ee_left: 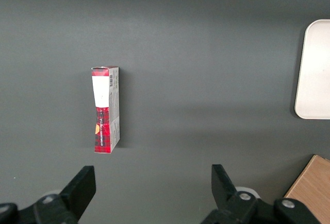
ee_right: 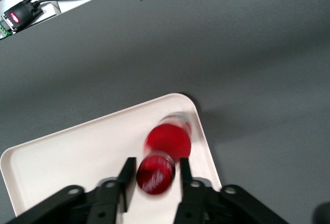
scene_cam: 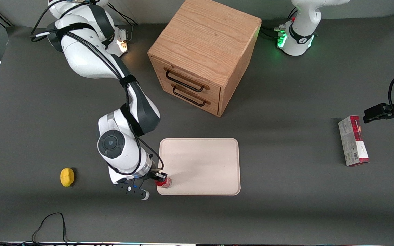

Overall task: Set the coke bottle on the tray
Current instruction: 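Set the bottle upright on the tray and open the right gripper, then raise the right gripper and withdraw it from the bottle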

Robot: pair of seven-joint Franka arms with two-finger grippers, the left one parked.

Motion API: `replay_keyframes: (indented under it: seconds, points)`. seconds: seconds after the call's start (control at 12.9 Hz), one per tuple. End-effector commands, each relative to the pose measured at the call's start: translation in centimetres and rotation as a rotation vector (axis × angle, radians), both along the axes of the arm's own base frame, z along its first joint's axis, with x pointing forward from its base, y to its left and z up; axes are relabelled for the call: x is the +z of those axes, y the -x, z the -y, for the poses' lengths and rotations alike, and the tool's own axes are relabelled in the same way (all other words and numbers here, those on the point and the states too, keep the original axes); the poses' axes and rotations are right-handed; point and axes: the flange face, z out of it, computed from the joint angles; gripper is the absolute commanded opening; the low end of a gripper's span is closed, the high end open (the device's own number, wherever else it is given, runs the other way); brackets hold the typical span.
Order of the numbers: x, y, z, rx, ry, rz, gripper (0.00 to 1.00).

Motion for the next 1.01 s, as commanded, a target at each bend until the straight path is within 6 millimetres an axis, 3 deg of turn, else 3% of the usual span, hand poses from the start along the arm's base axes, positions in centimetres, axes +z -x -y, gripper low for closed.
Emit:
replay_keyframes:
  seconds: [0.0,0.23,0.47,0.62,0.93]
  points:
    - [1.1,-0.1,-0.7,0.002,0.017,0.027,1.0]
    - [2.2,0.3,0.0,0.001,0.034,-0.002,1.0]
    - [5.9,2.1,2.1,0.067,0.069,-0.061,1.0]
    - [8.6,4.3,6.5,0.117,0.081,-0.104,1.0]
    - [14.2,12.0,15.8,0.294,0.078,-0.147,1.0]
